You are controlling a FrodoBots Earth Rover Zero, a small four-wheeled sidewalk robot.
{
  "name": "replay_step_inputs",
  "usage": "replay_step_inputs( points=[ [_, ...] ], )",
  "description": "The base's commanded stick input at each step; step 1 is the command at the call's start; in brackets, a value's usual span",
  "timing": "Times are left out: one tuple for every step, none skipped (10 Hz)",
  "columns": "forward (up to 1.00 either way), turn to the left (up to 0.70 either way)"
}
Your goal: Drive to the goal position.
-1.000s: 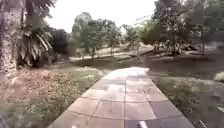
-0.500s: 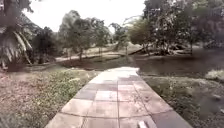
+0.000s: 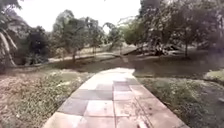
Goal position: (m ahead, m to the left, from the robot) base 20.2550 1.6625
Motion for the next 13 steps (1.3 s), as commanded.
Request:
replay_step_inputs(
  points=[
    [0.70,0.00],
    [0.70,-0.05],
    [0.70,-0.19],
    [0.70,-0.28],
    [0.70,0.00],
    [0.70,0.00],
    [0.70,0.00],
    [0.70,0.00],
    [0.70,0.00],
    [0.70,0.00],
    [0.70,0.00],
    [0.70,0.00],
    [0.70,0.00]
  ],
)
